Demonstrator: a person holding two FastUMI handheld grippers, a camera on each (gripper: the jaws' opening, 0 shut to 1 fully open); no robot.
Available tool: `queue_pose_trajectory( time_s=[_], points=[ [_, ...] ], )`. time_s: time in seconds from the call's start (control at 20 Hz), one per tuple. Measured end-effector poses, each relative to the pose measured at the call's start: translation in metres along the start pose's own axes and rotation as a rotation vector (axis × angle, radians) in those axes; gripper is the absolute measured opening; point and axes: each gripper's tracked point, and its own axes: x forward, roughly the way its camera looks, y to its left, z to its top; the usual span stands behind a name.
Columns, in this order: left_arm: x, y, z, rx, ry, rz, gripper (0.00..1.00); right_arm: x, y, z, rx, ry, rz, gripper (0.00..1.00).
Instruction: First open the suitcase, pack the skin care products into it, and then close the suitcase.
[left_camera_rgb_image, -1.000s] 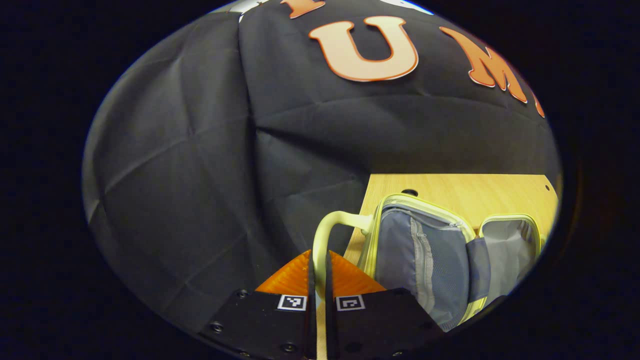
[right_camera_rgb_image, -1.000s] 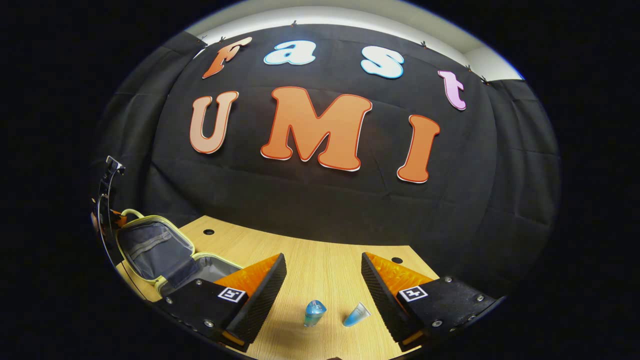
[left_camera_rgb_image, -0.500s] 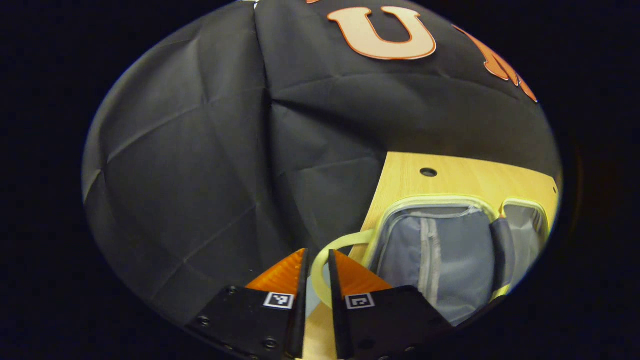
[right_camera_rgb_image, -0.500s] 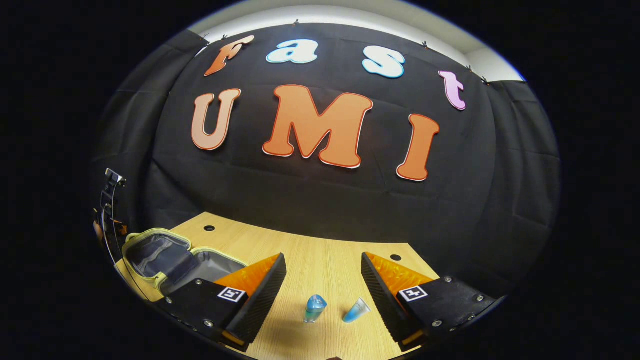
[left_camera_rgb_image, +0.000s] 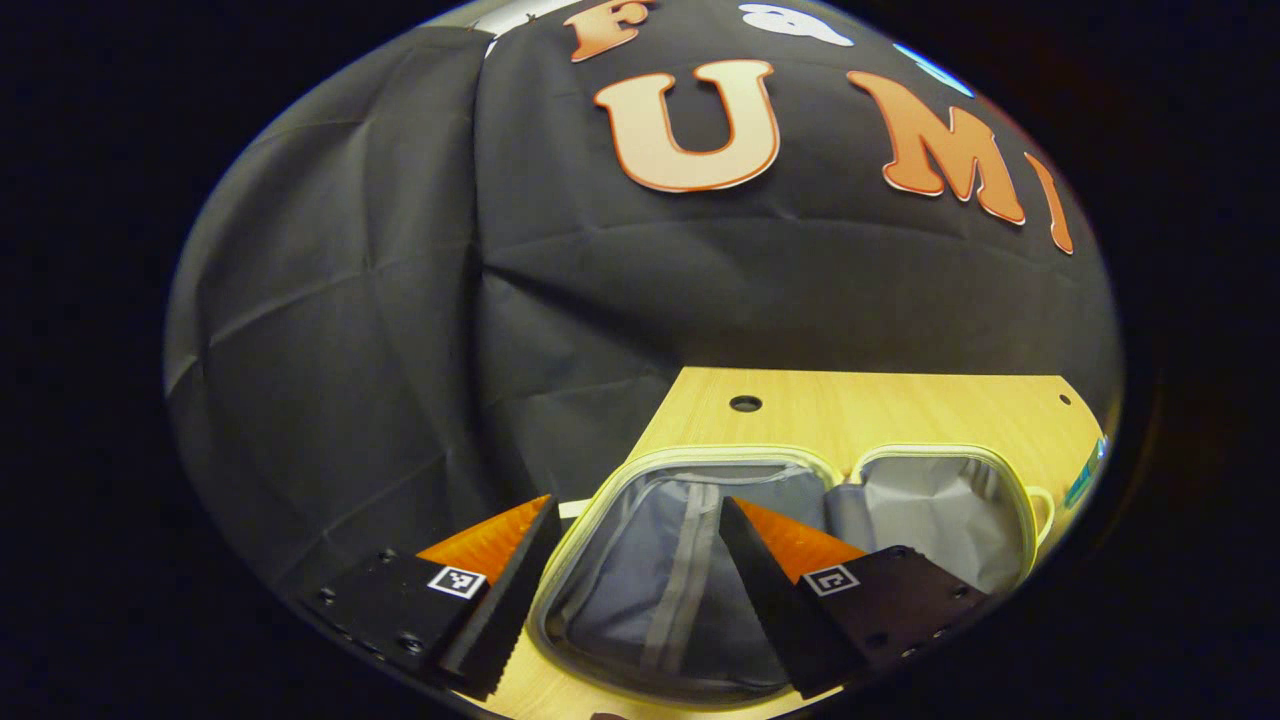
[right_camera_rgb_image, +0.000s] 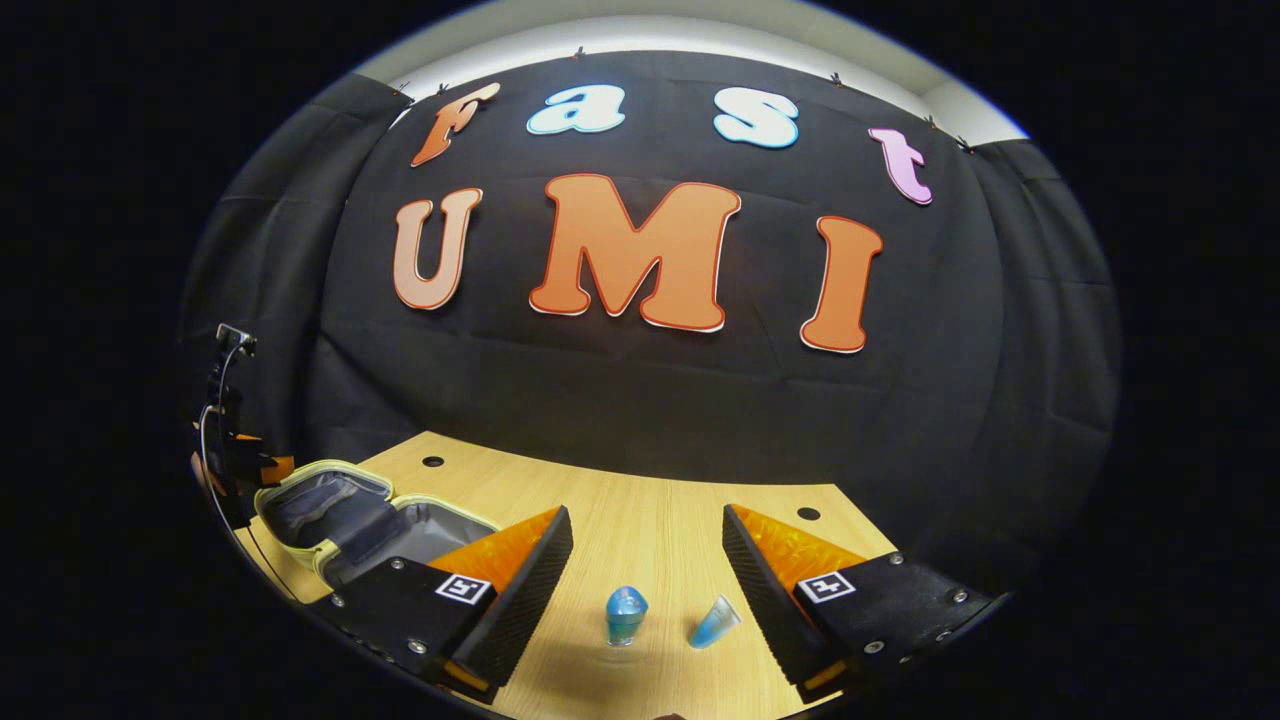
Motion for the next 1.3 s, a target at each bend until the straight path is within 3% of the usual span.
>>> queue_pose_trajectory(
  time_s=[0.35, 0.7, 1.3],
  points=[
    [-0.042, -0.115, 0.020, 0.042, -0.059, -0.135, 1.00, 0.006, -0.029, -0.035, 0.008, 0.052, 0.027, 0.96],
    [-0.087, -0.255, 0.001, 0.137, -0.032, -0.343, 0.99, 0.013, -0.060, -0.070, 0.036, 0.109, 0.048, 0.96],
    [-0.140, -0.403, -0.039, 0.260, -0.047, -0.545, 0.99, 0.028, -0.081, -0.128, 0.014, 0.215, 0.128, 0.96]
  ],
)
